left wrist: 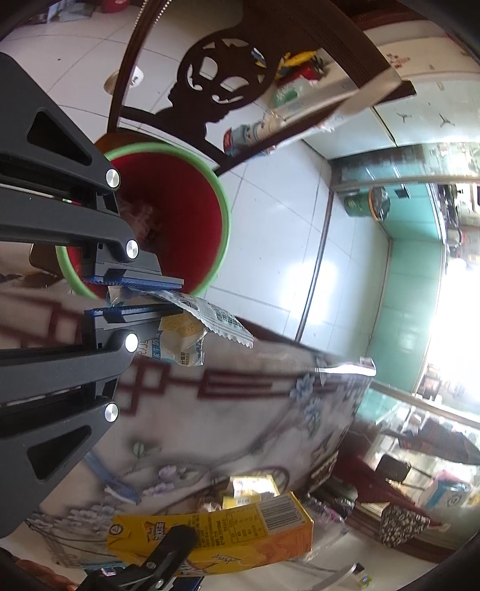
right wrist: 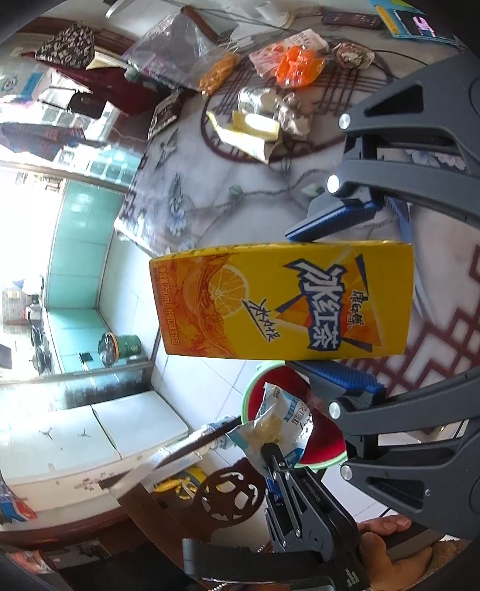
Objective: Collect trash
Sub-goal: 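Lift and carry the juice carton and snack bag over the red bucket, then open both tools to drop the carton and bag into the bucket, then move both open tools back toward the table, then grasp the pink Pocky bag with the right tool while the left tool grasps crumpled paper, then lift the pink bag with the right tool while the left tool lifts the crumpled paper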
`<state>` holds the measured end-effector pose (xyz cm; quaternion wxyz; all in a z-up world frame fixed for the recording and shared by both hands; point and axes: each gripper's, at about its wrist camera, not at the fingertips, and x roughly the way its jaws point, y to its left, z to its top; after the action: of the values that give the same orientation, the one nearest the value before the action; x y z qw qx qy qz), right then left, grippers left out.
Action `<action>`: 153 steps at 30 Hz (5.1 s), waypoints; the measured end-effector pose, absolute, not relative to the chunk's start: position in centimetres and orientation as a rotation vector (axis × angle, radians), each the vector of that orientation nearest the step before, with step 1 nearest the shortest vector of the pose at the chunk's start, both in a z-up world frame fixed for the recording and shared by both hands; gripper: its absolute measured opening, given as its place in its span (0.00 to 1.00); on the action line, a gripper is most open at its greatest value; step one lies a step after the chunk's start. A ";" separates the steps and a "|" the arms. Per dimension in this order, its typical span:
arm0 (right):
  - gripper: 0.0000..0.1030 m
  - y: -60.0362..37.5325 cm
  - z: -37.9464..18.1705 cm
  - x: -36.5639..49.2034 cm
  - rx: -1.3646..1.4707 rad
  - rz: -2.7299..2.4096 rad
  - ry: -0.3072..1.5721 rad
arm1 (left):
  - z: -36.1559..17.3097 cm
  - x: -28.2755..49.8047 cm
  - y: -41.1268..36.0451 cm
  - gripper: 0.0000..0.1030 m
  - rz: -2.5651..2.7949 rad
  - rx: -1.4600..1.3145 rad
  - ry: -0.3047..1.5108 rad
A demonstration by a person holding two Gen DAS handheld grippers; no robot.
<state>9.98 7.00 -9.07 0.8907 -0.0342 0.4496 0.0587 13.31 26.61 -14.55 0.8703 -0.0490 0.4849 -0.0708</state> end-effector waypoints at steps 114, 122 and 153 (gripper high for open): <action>0.34 -38.6 -21.5 14.2 0.353 -0.014 1.228 | -13.0 10.0 -7.4 0.63 -0.292 0.043 1.035; 0.33 -35.1 -19.8 7.0 0.431 0.031 1.163 | -13.8 14.7 -13.3 0.63 -0.378 0.057 1.028; 0.62 -35.8 -20.4 7.4 0.290 -0.061 1.234 | -16.9 11.1 -8.9 0.23 -0.333 0.025 1.121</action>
<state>7.37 -35.75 -20.42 0.8054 0.1354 0.5764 -0.0284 11.13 -8.89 -16.94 0.8337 0.0120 0.5291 -0.1573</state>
